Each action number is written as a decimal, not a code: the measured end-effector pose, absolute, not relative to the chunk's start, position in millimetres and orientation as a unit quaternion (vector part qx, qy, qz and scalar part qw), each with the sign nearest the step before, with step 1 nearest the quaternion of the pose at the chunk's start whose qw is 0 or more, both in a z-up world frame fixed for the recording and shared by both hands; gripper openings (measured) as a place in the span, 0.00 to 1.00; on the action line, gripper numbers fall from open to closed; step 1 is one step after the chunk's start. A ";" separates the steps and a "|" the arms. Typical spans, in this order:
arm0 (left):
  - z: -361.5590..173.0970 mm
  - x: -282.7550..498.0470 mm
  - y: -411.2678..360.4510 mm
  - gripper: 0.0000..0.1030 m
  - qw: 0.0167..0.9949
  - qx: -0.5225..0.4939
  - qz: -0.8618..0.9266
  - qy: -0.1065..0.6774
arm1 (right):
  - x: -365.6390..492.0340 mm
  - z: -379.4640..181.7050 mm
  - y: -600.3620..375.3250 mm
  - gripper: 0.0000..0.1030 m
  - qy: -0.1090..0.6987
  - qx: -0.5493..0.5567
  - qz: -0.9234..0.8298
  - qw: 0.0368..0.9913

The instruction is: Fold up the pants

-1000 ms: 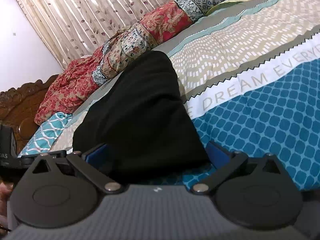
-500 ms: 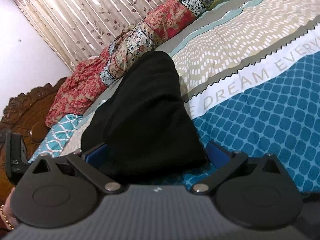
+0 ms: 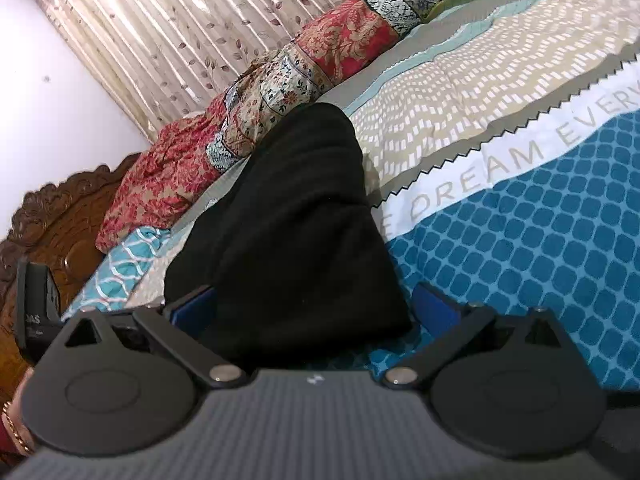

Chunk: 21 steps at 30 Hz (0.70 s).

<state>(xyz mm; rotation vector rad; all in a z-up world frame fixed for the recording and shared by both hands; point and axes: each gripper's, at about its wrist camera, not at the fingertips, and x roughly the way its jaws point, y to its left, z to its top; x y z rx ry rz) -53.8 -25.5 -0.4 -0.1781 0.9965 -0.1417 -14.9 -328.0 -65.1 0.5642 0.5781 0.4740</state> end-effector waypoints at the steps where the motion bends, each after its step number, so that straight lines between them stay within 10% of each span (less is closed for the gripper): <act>1: 0.0 -53.4 -24.4 1.00 0.871 -0.087 -0.070 0.478 | -15.0 -63.8 -326.0 1.00 0.282 0.263 0.228 0.894; 21: -4.0 12.1 15.7 1.00 0.829 -0.208 -0.175 0.489 | 54.4 -35.0 -362.8 1.00 0.269 0.268 0.261 0.887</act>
